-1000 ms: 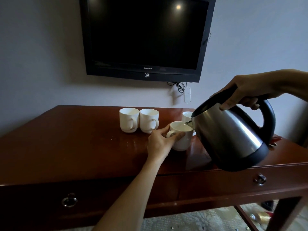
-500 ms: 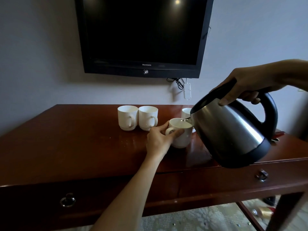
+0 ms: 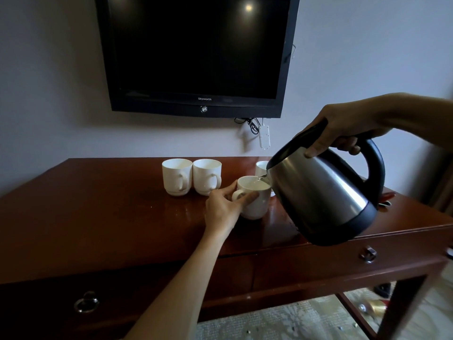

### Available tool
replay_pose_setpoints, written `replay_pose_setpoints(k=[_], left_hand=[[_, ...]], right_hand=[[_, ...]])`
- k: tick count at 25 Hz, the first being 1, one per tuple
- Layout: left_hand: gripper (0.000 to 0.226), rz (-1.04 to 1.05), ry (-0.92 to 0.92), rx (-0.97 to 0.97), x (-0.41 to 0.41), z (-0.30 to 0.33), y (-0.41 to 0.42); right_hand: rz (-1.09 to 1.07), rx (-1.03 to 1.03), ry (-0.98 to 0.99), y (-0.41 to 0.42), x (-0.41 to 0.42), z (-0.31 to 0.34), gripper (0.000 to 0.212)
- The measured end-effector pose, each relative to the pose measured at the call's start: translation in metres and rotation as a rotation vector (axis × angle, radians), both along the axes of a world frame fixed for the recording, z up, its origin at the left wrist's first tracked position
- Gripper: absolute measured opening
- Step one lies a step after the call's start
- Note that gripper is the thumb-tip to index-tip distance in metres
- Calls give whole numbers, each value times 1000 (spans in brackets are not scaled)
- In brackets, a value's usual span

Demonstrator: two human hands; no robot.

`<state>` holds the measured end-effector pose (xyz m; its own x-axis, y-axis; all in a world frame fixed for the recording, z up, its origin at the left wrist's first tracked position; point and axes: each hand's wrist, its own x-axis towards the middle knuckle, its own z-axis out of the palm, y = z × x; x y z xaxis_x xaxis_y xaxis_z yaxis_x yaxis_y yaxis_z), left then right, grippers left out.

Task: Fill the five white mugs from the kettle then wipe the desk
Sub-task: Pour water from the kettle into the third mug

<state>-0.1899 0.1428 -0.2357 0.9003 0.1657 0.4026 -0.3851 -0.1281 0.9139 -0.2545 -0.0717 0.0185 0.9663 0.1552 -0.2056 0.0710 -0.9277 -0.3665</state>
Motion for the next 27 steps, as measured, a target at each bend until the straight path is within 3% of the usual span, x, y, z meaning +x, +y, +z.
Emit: replay_pose_setpoints(k=[12,18,27], left_hand=[[93,-6,-9,-19,-1,1,0],[103,10,4,2,-2,2,0],[99,18,5,4,-5,5,0]], right_hand=[[5,18,0,-1,2,0,49],[0,22,-9,-2,2,-2,50],[22,3,-11,-1,2,1,44]])
